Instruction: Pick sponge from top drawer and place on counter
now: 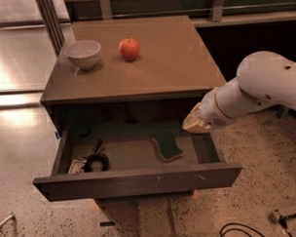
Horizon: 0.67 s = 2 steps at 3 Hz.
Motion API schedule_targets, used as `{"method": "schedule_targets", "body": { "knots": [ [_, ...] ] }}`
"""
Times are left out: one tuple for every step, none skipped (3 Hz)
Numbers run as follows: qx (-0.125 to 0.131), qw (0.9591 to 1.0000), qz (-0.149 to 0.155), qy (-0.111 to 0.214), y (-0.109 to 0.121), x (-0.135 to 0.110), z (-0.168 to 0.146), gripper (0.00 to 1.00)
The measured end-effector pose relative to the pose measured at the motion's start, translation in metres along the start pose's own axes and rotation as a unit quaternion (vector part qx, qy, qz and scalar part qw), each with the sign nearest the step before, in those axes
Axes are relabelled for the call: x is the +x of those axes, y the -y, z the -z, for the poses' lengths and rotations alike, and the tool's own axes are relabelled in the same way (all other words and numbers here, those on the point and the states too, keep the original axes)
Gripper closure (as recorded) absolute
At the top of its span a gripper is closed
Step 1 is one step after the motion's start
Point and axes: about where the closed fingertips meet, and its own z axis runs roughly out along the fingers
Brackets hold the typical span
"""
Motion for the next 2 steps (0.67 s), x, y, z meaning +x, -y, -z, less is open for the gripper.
{"method": "schedule_targets", "body": {
  "knots": [
    [-0.013,0.9996,-0.013,0.023,0.0058,0.0111,-0.0614,1.0],
    [-0.013,0.9996,-0.013,0.023,0.0057,0.011,-0.0615,1.0]
  ]
}}
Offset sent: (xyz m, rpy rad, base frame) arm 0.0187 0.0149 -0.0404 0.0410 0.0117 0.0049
